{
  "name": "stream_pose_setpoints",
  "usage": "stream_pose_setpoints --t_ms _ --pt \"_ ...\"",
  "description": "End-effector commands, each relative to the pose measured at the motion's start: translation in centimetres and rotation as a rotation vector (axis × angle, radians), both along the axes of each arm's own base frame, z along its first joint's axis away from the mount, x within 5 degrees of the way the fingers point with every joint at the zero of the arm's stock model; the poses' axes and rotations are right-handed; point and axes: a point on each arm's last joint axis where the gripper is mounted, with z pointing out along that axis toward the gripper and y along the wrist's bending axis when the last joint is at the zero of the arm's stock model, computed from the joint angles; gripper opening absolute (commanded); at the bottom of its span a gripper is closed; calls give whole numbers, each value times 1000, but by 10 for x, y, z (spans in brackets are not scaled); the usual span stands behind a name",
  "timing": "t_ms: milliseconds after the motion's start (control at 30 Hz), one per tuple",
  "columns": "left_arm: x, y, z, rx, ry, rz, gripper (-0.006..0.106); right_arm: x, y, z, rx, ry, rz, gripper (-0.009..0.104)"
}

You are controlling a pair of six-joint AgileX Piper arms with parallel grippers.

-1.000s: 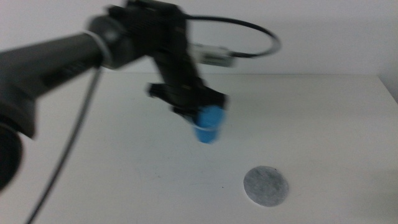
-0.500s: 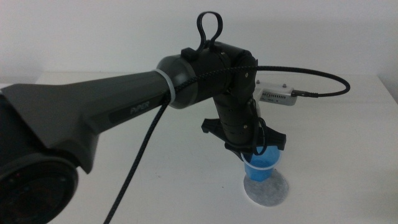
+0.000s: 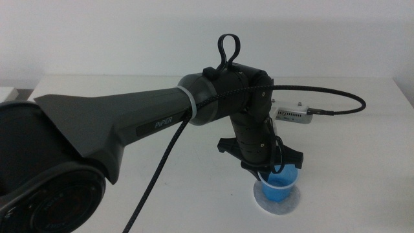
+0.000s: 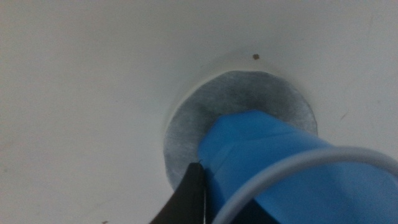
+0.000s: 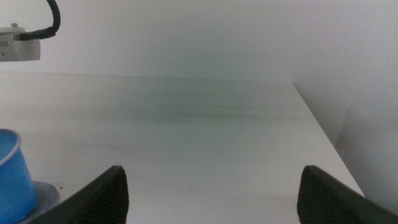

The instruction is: Place an empty cup on a cup mat.

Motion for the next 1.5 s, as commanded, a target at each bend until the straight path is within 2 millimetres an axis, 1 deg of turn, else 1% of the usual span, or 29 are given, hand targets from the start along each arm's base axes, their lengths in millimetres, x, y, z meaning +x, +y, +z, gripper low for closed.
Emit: stream_pose_setpoints --t_ms 0,100,200,333,400,467,567,600,667,733,800,867,967,1067,1133,1200,1267,1333,1467 --pt "-2 -2 3 -13 -2 -3 4 0 0 0 -10 -8 2 93" --pt "-2 -2 3 -12 -4 -4 13 0 0 0 -10 -8 2 93" --pt "-2 -2 3 -13 -9 -28 28 0 0 0 -10 -8 2 93" --pt "-4 -2 5 -14 -13 -94 59 0 0 0 -10 -8 2 93" --pt "-6 1 11 -2 -16 -105 75 0 0 0 -10 -8 2 93" --pt "-7 7 27 21 -59 -125 94 0 0 0 -10 -8 2 93" --pt "-13 21 70 7 -168 -137 94 0 0 0 -10 -8 2 93" --pt "-17 27 81 1 -200 -138 94 0 0 0 -10 -8 2 93" --pt "-28 44 108 -11 -295 -141 94 0 0 0 -10 -8 2 93" --pt "-40 61 127 -37 -387 -139 94 0 0 0 -10 -8 2 93" --pt "-57 85 142 -35 -469 -143 94 0 0 0 -10 -8 2 93" --pt "-72 111 150 -32 -486 -98 94 0 0 0 -10 -8 2 93" --pt "-87 145 155 6 -514 -65 94 0 0 0 -10 -8 2 93" --pt "-100 179 152 78 -477 -21 94 0 0 0 -10 -8 2 93" --pt "-109 197 148 121 -424 25 94 0 0 0 -10 -8 2 93" --pt "-119 213 145 149 -426 42 94 0 0 0 -10 -8 2 93" --pt "-127 229 144 152 -489 64 94 0 0 0 -10 -8 2 93" --pt "-136 244 146 93 -582 108 94 0 0 0 -10 -8 2 93" --pt "-159 281 130 -35 -767 241 94 0 0 0 -10 -8 2 93"
